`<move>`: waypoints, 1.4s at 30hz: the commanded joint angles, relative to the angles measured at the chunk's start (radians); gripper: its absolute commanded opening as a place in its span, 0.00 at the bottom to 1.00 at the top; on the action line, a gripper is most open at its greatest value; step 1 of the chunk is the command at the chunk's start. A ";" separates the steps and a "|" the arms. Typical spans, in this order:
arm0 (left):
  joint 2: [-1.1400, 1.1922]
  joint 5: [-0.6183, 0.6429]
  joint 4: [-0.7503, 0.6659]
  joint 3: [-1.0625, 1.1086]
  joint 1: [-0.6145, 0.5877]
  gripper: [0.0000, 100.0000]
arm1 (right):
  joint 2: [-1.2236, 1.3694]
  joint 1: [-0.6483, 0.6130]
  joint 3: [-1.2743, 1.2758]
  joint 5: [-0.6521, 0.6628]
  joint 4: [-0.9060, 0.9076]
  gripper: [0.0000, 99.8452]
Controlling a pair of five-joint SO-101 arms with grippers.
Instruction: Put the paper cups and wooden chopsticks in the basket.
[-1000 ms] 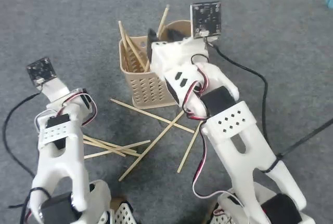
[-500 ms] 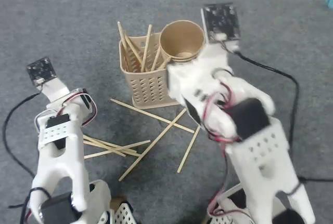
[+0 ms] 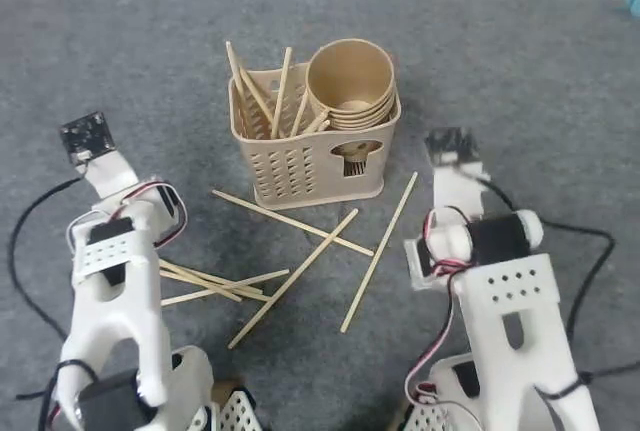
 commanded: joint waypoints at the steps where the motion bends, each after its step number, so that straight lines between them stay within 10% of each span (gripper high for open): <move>1: -0.002 0.003 0.097 -0.068 -0.026 0.14 | -0.008 0.088 0.153 0.100 -0.182 0.04; 10: 0.037 0.048 0.258 -0.140 -0.229 0.14 | -0.025 0.088 0.644 0.124 -0.819 0.04; 24: 0.568 0.078 0.477 -0.591 -0.242 0.14 | -0.122 0.090 0.654 0.133 -0.713 0.04; 42: 0.618 0.087 0.497 -0.653 -0.196 0.01 | -0.142 0.088 0.654 0.133 -0.687 0.04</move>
